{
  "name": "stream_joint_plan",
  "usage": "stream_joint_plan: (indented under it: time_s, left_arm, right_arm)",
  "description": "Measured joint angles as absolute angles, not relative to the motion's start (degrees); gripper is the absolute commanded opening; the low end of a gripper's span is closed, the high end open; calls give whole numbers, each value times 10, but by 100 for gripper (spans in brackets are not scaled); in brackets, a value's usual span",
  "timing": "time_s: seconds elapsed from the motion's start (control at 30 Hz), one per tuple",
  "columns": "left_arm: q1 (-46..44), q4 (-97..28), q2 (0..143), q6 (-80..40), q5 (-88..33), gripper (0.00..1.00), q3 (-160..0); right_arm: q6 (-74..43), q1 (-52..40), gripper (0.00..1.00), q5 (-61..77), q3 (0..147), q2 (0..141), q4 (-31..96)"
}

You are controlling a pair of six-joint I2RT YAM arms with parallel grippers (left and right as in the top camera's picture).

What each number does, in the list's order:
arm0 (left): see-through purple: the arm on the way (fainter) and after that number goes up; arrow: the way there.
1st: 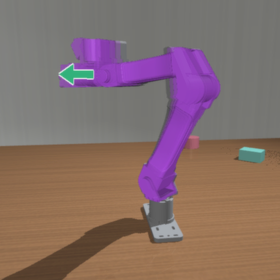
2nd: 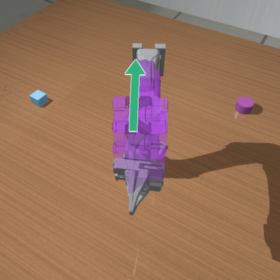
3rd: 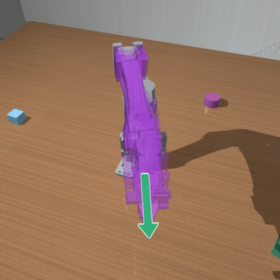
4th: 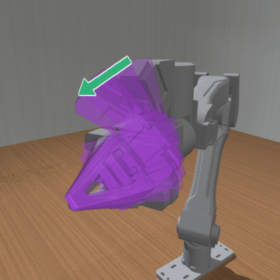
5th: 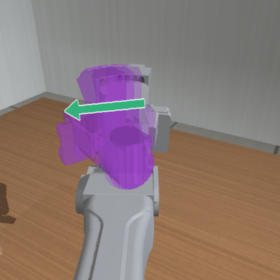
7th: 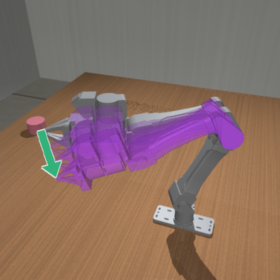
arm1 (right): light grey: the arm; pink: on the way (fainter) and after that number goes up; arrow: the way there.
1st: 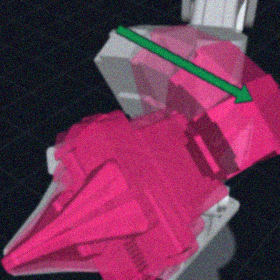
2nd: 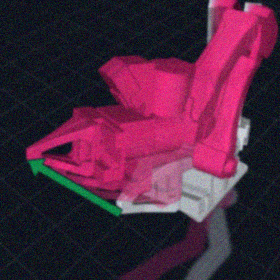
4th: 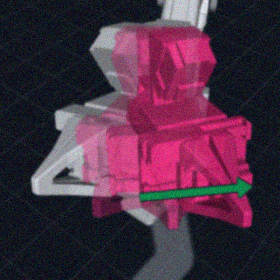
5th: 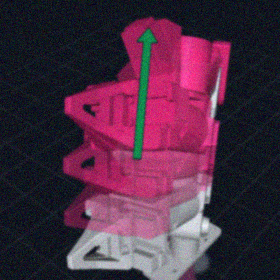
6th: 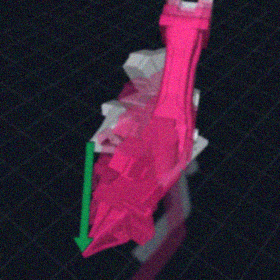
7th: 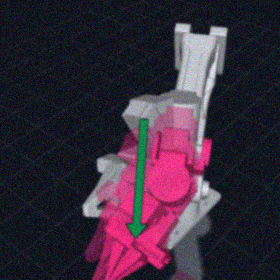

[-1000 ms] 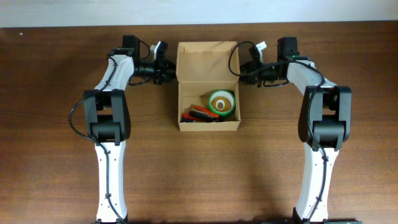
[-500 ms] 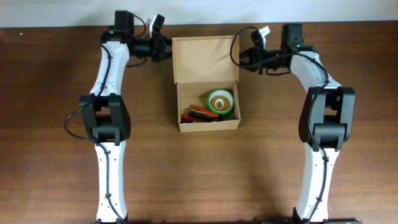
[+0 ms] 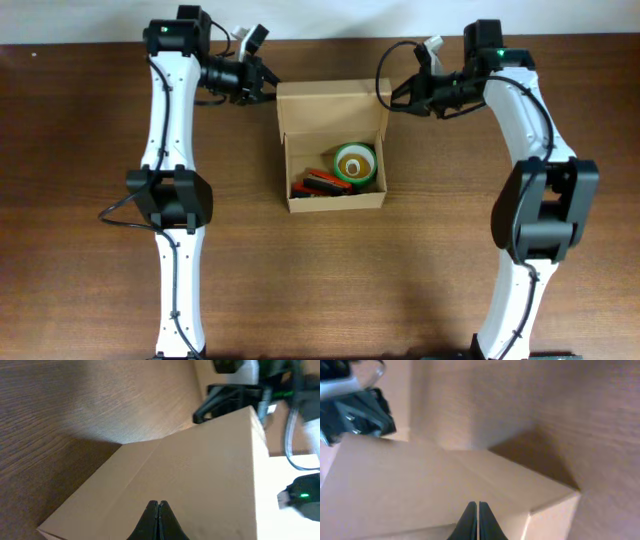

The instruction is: Pack container

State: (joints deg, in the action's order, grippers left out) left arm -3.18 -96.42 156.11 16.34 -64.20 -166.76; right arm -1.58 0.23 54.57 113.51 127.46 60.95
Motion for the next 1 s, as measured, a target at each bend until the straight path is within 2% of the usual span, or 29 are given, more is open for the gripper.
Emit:
stream_joint_plan:
  time_s: [0.2, 0.53, 0.77, 1.0]
  left_arm:
    - [-86, -965, 1561, 171, -590, 2, -1668]
    - [-150, -966, 1524, 138, -406, 2, -1668]
    - [-143, -965, 1401, 100, -236, 2, -1668]
    - [-143, -965, 1251, 72, -138, 5, -1605]
  right_arm:
    - [47, -32, 4, 434, 1136, 1227, 680]
    - [77, -63, 4, 294, 1136, 1170, 755]
    - [74, -125, 4, 146, 1136, 1095, 801]
    - [57, -168, 4, 64, 1137, 1070, 864]
